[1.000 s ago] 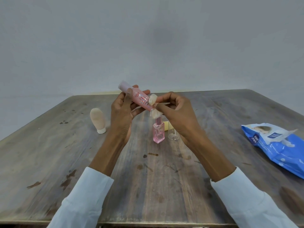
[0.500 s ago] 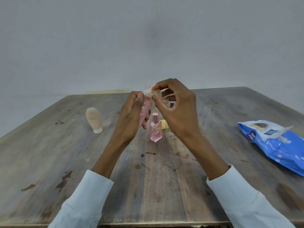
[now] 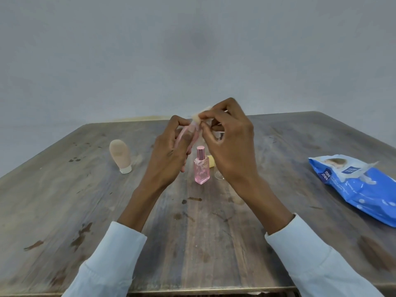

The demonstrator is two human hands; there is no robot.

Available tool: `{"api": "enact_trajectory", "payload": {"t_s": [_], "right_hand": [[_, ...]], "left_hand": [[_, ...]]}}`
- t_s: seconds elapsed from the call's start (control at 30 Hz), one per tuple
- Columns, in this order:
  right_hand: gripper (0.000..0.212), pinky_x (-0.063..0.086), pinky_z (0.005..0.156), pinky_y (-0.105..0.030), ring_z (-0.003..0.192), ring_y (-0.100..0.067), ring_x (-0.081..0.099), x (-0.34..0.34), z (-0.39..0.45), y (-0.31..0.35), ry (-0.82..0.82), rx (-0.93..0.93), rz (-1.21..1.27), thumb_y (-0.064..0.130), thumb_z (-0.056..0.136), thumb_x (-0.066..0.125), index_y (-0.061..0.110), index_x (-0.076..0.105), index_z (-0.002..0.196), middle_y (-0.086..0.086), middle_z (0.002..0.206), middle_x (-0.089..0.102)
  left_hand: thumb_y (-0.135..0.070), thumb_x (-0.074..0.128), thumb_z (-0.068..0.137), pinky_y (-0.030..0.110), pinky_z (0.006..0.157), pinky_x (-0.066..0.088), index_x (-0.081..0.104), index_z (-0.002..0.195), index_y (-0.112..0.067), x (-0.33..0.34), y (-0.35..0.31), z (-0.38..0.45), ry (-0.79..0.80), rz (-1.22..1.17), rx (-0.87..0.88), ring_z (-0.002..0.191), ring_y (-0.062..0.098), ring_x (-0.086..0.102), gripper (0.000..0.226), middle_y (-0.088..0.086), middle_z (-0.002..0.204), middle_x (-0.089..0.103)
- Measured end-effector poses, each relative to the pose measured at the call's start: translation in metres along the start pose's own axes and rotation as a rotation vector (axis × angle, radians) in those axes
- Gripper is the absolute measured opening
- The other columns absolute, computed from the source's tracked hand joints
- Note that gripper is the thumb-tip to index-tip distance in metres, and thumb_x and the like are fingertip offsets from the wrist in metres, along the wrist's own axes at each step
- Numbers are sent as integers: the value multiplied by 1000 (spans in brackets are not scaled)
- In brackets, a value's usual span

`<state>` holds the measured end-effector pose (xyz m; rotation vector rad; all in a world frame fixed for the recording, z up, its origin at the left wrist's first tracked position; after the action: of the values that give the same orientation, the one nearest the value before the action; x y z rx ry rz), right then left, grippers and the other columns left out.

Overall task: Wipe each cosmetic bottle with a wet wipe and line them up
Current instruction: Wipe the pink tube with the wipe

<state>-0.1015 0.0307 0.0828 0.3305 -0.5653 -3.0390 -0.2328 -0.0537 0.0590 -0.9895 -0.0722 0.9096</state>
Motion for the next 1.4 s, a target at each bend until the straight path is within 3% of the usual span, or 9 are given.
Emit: {"api": "enact_trajectory", "payload": {"t_s": [0.1,0.2,0.3,0.37,0.53,0.7,0.9,1.03,1.4], "right_hand": [[9,61,78,-29,88,-9,67,-6,3,-4,-39,35,-11,6,97,77,6,79,105,-3,109,64],[9,62,75,-34,85,-13,68,3,-1,2,60,-44,-14,3,97,75,5,80,105,-4,107,64],[9,62,75,-35,86,-13,68,2,1,-2,45,-16,-33,4,97,75,7,80,103,-2,107,64],[8,62,76,-34,87,-12,68,-4,4,-8,-5,41,-49,4,97,75,8,79,103,-1,108,63],[9,62,75,-35,88,-15,68,0,2,1,77,-64,-63,3,98,72,5,79,104,-5,108,64],[8,62,77,-35,87,-13,68,-11,7,-13,-30,61,-87,6,98,74,7,80,103,-2,108,64],[11,62,76,-36,85,-14,69,0,3,-5,71,10,-66,3,97,73,6,81,104,-2,105,63],[9,63,77,-34,84,-11,68,-7,6,-15,2,101,-92,7,97,76,8,81,104,-1,106,63],[10,62,74,-36,81,-12,67,-2,3,-11,57,95,-33,5,94,77,8,82,102,-1,101,64]], "left_hand": [[-46,48,112,24,63,46,56,117,-23,5,-1,-1,8,102,31,68,3,62,25,-13,89,66],[-38,41,116,30,65,46,53,116,-23,3,3,-2,-1,110,58,71,8,61,19,-9,86,67],[-51,30,112,40,66,47,55,114,-26,0,6,-2,-42,236,85,74,15,59,36,-3,84,63],[-62,27,110,34,68,44,57,111,-27,3,6,-1,-38,307,85,82,10,58,46,-7,90,59],[-54,40,111,29,68,43,59,115,-20,4,11,1,-71,368,169,83,10,57,39,-7,100,55],[-52,59,104,12,65,36,62,116,-20,3,12,3,-99,436,229,82,-3,55,34,-11,102,51],[-45,68,101,30,65,48,61,122,-14,-3,7,3,-165,452,309,85,10,56,38,2,113,52],[-44,74,98,27,66,48,57,131,-20,-1,7,3,-143,540,349,90,7,51,44,1,118,49],[-2,83,87,18,82,38,68,114,-8,-9,3,3,-265,497,449,105,24,54,31,5,113,63]]}}
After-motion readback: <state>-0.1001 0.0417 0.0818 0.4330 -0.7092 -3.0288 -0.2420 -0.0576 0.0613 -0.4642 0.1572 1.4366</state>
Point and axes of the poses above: each hand's wrist, its own z-axis towards the middle knuckle, its own x-axis out of the palm, y = z × x, the point moved 3 cm from there along z, towards the middle knuckle
